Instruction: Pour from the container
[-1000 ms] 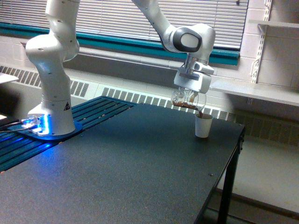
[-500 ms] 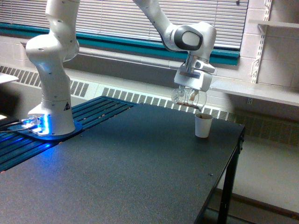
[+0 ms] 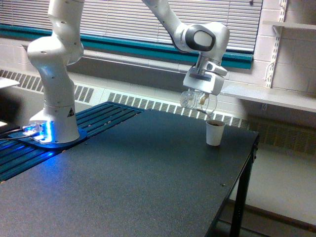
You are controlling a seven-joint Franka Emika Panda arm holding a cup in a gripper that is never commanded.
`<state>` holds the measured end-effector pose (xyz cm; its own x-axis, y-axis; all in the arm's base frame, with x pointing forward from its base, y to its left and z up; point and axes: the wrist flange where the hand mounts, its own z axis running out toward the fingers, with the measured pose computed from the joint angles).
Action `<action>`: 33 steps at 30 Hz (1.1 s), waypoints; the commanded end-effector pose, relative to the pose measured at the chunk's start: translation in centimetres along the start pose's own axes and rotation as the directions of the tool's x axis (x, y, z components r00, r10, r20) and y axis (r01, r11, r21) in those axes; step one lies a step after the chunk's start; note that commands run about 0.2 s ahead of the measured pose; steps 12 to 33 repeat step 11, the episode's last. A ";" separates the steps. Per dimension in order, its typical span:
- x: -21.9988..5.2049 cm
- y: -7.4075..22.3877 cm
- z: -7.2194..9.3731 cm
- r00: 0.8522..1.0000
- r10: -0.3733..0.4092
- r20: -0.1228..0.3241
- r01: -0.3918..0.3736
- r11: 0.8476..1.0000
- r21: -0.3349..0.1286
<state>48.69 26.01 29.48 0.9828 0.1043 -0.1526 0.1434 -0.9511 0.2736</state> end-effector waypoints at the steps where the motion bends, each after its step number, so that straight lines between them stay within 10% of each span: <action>1: -0.2 -0.1 -1.0 1.000 -0.015 -0.004 0.015 1.000 -0.004; 33: -0.2 -0.2 -1.4 1.000 0.001 -0.011 -0.001 1.000 0.024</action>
